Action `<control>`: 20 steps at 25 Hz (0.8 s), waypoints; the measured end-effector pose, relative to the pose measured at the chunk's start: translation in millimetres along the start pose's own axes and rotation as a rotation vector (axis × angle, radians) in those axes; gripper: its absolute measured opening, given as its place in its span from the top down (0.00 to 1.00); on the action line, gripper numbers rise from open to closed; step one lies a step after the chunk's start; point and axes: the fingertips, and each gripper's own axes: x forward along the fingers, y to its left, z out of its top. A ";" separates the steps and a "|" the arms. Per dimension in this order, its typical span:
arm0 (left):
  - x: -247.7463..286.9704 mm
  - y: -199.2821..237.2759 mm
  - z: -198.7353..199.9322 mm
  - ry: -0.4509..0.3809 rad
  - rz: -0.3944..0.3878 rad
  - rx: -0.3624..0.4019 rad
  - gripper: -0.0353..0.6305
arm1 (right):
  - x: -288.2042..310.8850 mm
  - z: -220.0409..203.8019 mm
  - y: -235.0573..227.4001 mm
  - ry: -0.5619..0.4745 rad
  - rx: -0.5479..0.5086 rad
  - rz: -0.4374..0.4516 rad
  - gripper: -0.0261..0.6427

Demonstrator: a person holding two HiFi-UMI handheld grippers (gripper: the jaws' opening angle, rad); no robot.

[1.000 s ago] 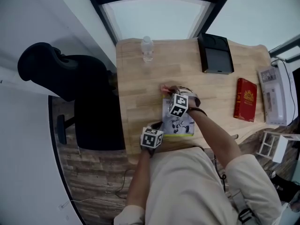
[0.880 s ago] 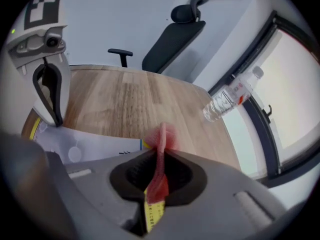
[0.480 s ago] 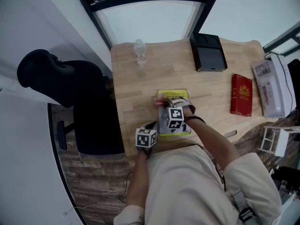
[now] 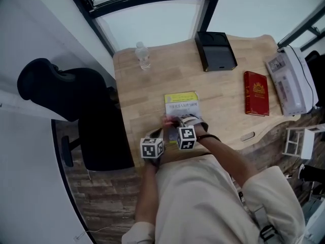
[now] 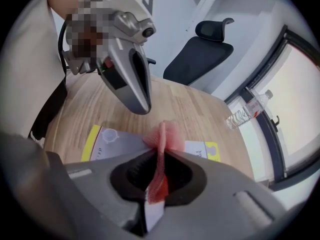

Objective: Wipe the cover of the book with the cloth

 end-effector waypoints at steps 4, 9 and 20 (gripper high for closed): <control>-4.0 -4.1 3.2 -0.021 0.017 0.027 0.94 | -9.9 0.9 27.7 -0.008 -0.022 -0.004 0.92; -9.3 -10.5 10.9 -0.064 0.053 0.069 0.94 | -25.2 1.0 60.6 -0.015 -0.078 0.018 0.92; -2.3 -49.2 -1.3 -0.074 0.025 0.094 0.94 | -57.7 -17.5 124.3 -0.064 0.029 0.033 0.91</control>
